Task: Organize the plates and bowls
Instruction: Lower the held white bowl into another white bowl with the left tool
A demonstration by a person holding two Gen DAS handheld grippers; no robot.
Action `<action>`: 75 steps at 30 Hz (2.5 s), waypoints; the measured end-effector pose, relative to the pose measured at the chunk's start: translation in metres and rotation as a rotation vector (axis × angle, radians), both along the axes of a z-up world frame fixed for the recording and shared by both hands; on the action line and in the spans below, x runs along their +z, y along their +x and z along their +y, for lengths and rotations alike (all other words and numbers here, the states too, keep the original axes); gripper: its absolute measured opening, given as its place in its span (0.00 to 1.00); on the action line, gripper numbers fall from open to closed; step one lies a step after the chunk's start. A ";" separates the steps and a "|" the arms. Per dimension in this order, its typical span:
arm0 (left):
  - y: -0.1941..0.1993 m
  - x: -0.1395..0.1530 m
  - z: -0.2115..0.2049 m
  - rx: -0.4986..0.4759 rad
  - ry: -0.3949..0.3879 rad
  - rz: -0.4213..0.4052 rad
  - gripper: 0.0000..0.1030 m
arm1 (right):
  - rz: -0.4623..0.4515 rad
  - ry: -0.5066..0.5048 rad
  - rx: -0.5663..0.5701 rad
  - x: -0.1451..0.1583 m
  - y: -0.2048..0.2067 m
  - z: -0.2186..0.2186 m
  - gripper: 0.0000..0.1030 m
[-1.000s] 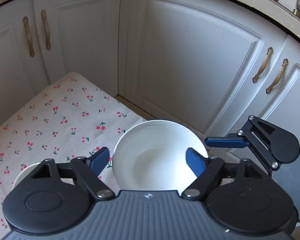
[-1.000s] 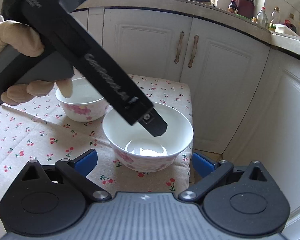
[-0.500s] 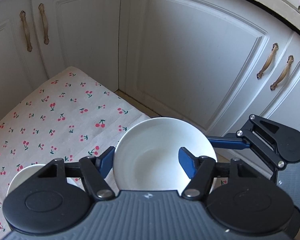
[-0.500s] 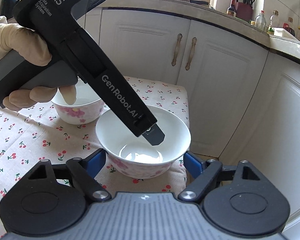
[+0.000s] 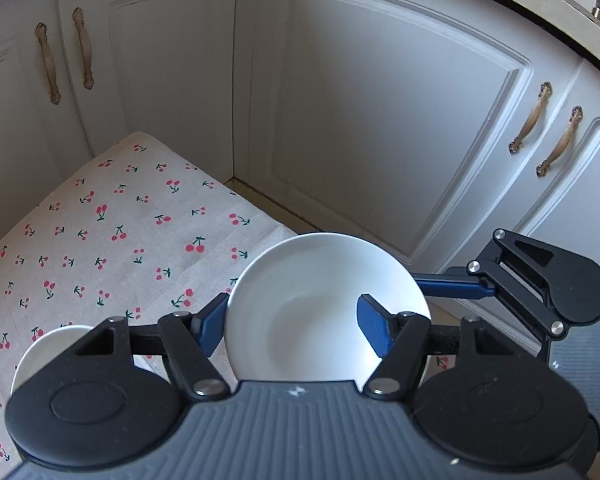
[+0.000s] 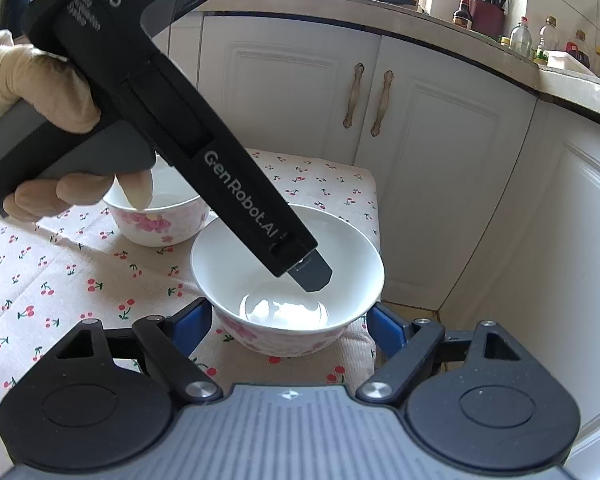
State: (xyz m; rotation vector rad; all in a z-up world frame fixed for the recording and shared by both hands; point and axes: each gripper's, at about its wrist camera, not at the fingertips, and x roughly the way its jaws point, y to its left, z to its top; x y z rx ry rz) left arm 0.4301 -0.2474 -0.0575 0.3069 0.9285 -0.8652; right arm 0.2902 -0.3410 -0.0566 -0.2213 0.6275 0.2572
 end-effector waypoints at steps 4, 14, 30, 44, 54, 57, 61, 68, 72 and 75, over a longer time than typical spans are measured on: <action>-0.006 0.002 0.003 -0.007 0.006 0.003 0.65 | 0.013 -0.001 0.007 0.001 -0.005 0.002 0.85; -0.034 0.014 0.018 -0.009 0.003 -0.001 0.65 | 0.038 -0.002 0.037 0.017 -0.029 0.012 0.85; -0.101 0.047 0.058 0.017 -0.006 -0.072 0.65 | 0.014 -0.003 0.094 0.055 -0.086 0.046 0.85; -0.144 0.061 0.100 0.066 -0.041 -0.080 0.65 | 0.001 -0.015 0.151 0.075 -0.126 0.079 0.85; -0.174 0.068 0.138 0.112 -0.061 -0.092 0.65 | 0.002 0.002 0.206 0.078 -0.147 0.104 0.85; -0.179 0.067 0.149 0.126 -0.063 -0.090 0.65 | 0.013 0.017 0.219 0.077 -0.148 0.112 0.85; -0.187 0.065 0.163 0.138 -0.067 -0.089 0.65 | 0.023 0.025 0.236 0.076 -0.152 0.122 0.85; -0.198 0.057 0.177 0.154 -0.069 -0.073 0.65 | 0.051 0.034 0.259 0.069 -0.159 0.136 0.85; -0.202 0.051 0.184 0.160 -0.070 -0.059 0.65 | 0.064 0.047 0.269 0.064 -0.163 0.141 0.85; -0.205 0.047 0.188 0.168 -0.072 -0.054 0.66 | 0.081 0.058 0.268 0.058 -0.162 0.145 0.85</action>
